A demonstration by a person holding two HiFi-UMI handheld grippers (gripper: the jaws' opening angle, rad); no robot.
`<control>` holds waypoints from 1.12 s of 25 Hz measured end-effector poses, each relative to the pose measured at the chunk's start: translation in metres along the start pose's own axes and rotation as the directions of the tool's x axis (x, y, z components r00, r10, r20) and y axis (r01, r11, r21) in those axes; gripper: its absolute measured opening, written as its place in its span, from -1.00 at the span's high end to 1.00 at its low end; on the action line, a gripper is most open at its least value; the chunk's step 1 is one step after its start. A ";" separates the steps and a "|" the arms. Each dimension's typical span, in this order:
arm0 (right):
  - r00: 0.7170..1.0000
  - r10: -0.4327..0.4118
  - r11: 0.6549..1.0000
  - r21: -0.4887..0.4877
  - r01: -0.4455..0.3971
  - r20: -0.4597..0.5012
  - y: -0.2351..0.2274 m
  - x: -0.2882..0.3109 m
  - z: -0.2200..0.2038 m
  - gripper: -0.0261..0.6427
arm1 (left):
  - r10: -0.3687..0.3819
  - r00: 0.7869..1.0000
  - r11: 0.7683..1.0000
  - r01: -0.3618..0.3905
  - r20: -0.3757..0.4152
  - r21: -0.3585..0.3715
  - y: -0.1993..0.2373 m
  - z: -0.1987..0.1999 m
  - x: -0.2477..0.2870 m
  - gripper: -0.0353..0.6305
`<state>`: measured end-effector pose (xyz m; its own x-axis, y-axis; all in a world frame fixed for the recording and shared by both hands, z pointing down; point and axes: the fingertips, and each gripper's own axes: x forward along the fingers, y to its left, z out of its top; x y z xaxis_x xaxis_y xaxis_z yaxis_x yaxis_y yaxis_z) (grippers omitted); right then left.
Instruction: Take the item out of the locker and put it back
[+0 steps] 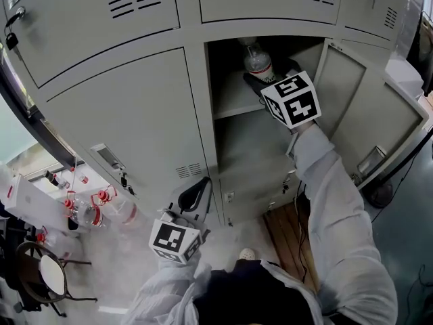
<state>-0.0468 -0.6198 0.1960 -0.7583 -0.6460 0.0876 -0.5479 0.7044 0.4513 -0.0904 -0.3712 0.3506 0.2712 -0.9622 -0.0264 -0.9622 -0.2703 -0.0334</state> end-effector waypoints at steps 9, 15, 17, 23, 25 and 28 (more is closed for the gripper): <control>0.999 0.036 0.977 0.208 -0.038 0.016 -0.020 0.037 0.002 0.01 | 0.025 1.000 1.000 -0.025 0.009 0.007 0.003 0.002 0.010 0.87; 0.998 0.062 0.934 0.353 -0.055 -0.008 -0.022 0.056 -0.004 0.01 | 0.035 0.999 0.999 -0.035 0.006 0.004 0.005 0.000 0.013 0.87; 0.999 0.042 0.927 0.374 -0.026 -0.035 -0.025 0.058 -0.011 0.01 | 0.032 0.999 0.999 -0.032 0.007 0.002 0.004 -0.001 0.014 0.87; 0.999 0.014 0.893 0.451 0.005 -0.038 -0.034 0.060 -0.021 0.01 | 0.012 1.000 1.000 -0.012 -0.005 0.001 -0.001 -0.005 0.018 0.87; 0.999 0.022 0.881 0.473 -0.001 -0.039 -0.035 0.061 -0.023 0.01 | 0.005 1.000 1.000 -0.005 -0.007 -0.006 -0.003 -0.007 0.020 0.87; 0.999 0.017 0.883 0.470 0.005 -0.043 -0.034 0.062 -0.022 0.02 | -0.003 1.000 1.000 0.003 -0.015 -0.016 -0.006 -0.012 0.022 0.87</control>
<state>-0.0671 -0.6905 0.2059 -0.7515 -0.6461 0.1335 -0.6537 0.7565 -0.0188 -0.0795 -0.3908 0.3619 0.2735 -0.9618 -0.0110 -0.9618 -0.2733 -0.0180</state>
